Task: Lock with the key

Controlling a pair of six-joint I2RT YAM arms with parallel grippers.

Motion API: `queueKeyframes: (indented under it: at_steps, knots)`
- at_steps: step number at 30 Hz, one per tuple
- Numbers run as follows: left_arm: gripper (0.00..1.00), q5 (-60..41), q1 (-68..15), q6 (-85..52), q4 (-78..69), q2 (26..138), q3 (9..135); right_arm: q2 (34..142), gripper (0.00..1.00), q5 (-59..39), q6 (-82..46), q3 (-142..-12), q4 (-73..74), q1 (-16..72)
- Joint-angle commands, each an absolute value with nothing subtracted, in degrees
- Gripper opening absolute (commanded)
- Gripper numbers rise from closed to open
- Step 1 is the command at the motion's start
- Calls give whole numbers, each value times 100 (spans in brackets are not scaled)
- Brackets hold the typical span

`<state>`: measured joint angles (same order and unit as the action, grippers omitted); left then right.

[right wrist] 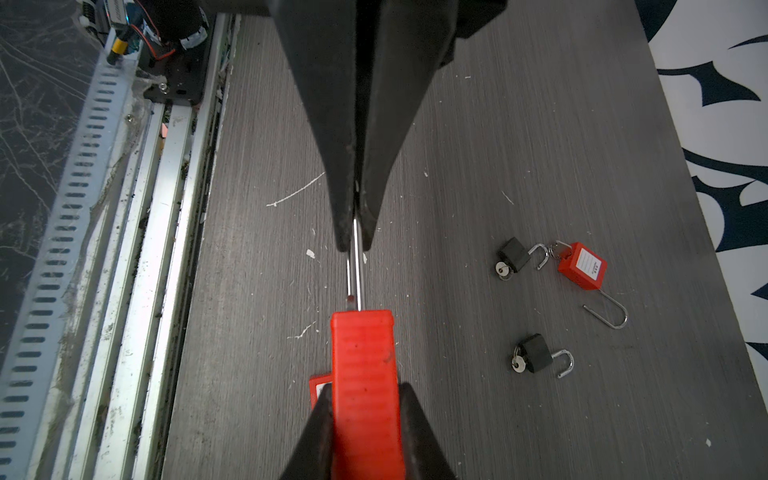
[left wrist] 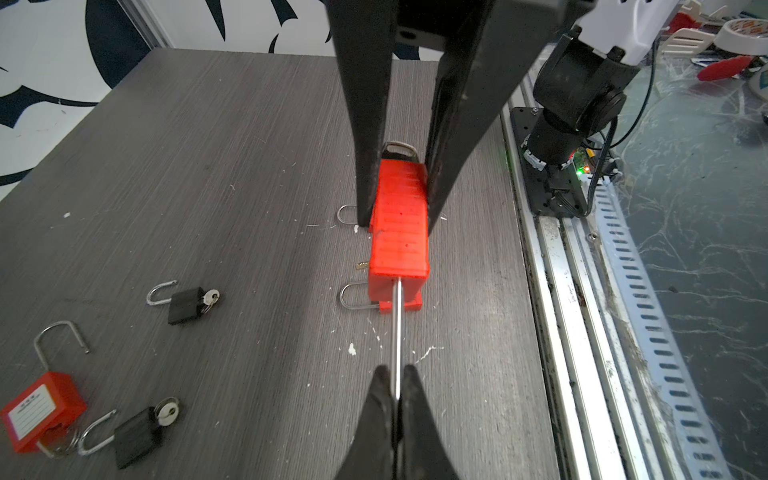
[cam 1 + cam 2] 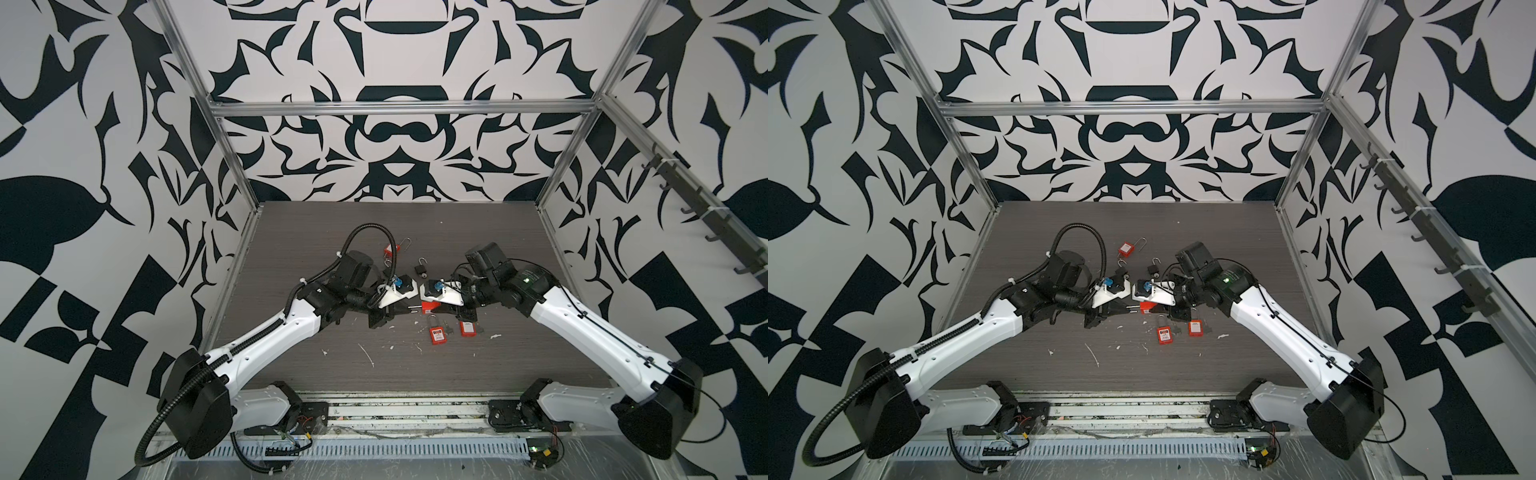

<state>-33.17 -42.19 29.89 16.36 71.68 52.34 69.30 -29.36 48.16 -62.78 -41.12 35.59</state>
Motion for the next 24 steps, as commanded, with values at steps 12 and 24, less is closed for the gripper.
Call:
queueKeyframes:
  at_steps: [12,24]
  knots:
    - [0,-4705,-4028,2602,1146,7260,5402,6342,4,-3441,5063,-5504,-2005,3866]
    - [0,-4048,-4110,2918,1043,7343,5436,6448,3,-3914,4556,-5737,-2655,3920]
